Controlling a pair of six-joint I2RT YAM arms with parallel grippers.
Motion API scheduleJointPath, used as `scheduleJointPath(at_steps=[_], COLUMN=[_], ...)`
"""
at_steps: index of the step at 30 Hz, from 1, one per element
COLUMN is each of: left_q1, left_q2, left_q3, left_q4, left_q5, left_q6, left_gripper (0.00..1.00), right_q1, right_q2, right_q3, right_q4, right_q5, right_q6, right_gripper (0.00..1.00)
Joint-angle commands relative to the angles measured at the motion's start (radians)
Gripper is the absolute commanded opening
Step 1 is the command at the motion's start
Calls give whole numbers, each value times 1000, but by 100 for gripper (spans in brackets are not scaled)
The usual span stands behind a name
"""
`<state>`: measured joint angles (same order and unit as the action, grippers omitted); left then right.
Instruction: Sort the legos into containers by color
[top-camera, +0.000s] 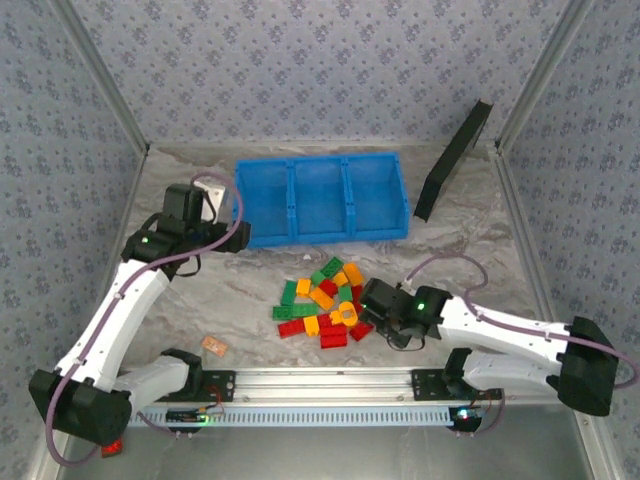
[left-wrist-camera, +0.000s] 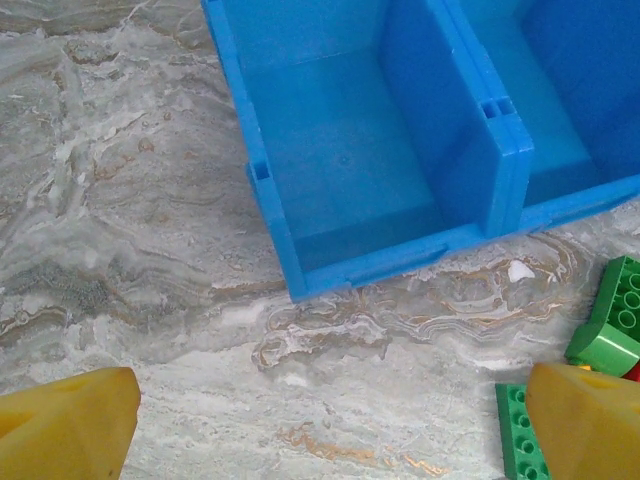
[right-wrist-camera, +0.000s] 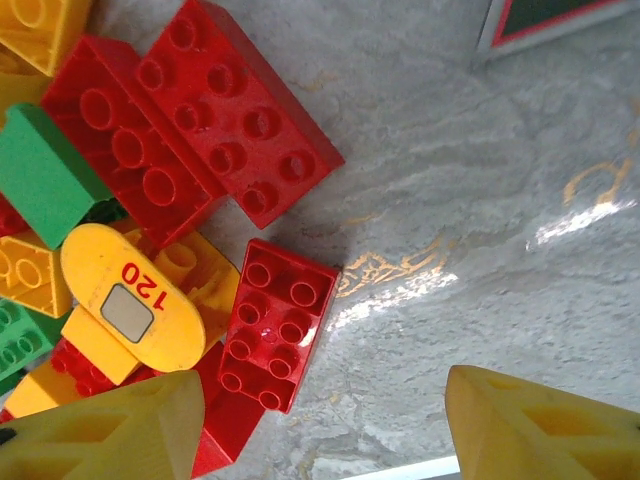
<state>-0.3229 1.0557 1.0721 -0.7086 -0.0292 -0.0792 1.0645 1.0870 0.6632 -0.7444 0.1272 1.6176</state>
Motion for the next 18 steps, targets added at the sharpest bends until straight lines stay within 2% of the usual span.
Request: scheduleJointPath(at_steps=[1,7,18], left_q1=[-17,-61,-155], left_q2=[-29,-43,-77], left_q3=[-12,-24,-71], left_q4=[-14,0,61], left_q5=[6,-56,-121], left_q6=[8,53,122], left_gripper=[99,99,99], right_q1=[26,54,72], right_q2=[45,68,111], right_q3=[1,-61,-93], right_q4=[27,101,173], right_q5=[39,65,106], right_q6=[164,317,398], right_gripper=[65,62,62])
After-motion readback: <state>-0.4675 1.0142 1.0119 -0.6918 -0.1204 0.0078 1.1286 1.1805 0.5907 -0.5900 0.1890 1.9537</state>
